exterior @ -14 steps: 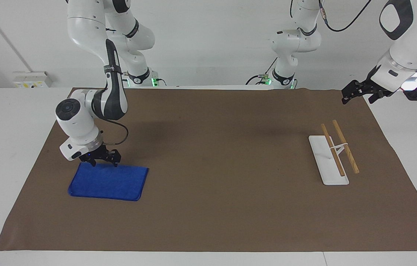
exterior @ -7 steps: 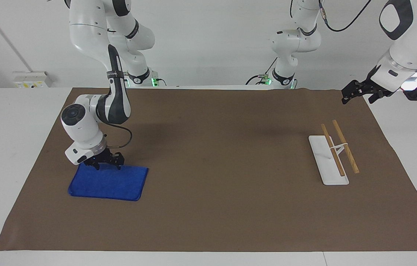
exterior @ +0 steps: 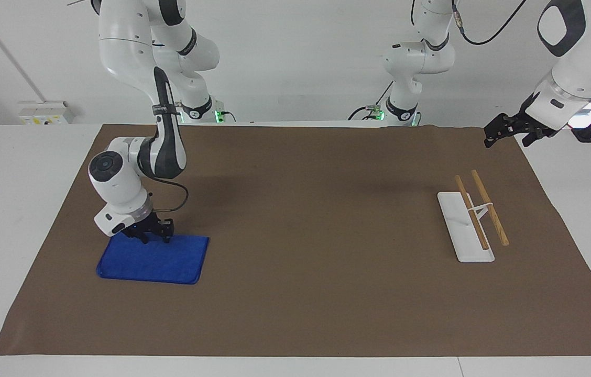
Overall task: Right arm passes towel to left arm to hang
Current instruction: 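Reach the right gripper down to the blue towel's edge and grasp it, then lift the blue towel with the right gripper toward the wooden rack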
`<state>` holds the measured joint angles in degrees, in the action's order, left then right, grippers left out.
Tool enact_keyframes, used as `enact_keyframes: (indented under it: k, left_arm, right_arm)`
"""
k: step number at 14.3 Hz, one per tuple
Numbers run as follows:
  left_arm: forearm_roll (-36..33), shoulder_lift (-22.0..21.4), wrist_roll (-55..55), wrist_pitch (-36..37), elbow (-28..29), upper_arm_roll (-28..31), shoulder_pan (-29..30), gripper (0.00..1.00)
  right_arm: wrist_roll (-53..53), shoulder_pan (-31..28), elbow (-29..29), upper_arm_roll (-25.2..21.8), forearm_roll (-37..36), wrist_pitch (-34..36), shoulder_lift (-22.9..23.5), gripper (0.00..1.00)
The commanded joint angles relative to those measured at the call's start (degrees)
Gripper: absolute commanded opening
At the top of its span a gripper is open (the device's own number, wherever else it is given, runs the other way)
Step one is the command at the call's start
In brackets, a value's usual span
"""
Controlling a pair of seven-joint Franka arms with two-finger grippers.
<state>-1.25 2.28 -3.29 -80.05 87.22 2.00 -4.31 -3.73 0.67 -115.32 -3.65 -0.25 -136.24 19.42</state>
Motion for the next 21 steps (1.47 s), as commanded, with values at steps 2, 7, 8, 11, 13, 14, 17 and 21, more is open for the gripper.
enact_keyframes:
  k: [2,7,8,11,13,14,17,21]
  left_arm:
    - [-0.68,-0.78,-0.05,0.42,0.67,-0.24,0.26,1.00]
    - [-0.68,-0.78,0.04,0.42,0.67,-0.24,0.26,1.00]
    - [-0.68,-0.70,-0.05,0.42,0.67,-0.24,0.26,1.00]
    - [-0.59,-0.78,-0.05,0.42,0.67,-0.24,0.26,1.00]
    - [-0.68,-0.78,-0.05,0.42,0.67,-0.24,0.26,1.00]
    - [-0.68,-0.78,-0.05,0.42,0.67,-0.24,0.26,1.00]
    - [-0.59,-0.70,-0.05,0.42,0.67,-0.24,0.26,1.00]
    - [-0.59,-0.78,0.21,0.51,0.85,-0.24,0.09,1.00]
  right_arm:
    - [-1.90,0.12,-0.35,-0.12,1.31,-0.52,0.70,0.15]
    - [-1.64,0.12,5.61,1.10,1.39,8.59,-0.17,0.00]
    - [-1.63,0.12,7.81,1.45,1.39,12.10,-0.70,0.00]
    - [-0.06,0.20,16.24,2.77,6.01,25.36,-2.10,0.00]
    - [2.92,0.38,18.90,2.86,14.71,31.01,-3.42,0.00]
    - [6.24,1.34,18.90,3.82,17.80,31.64,-4.30,0.00]
    - [25.45,6.60,18.91,7.24,25.18,31.13,-5.53,0.00]
    - [46.58,17.14,18.12,7.70,35.03,23.50,-5.53,0.00]
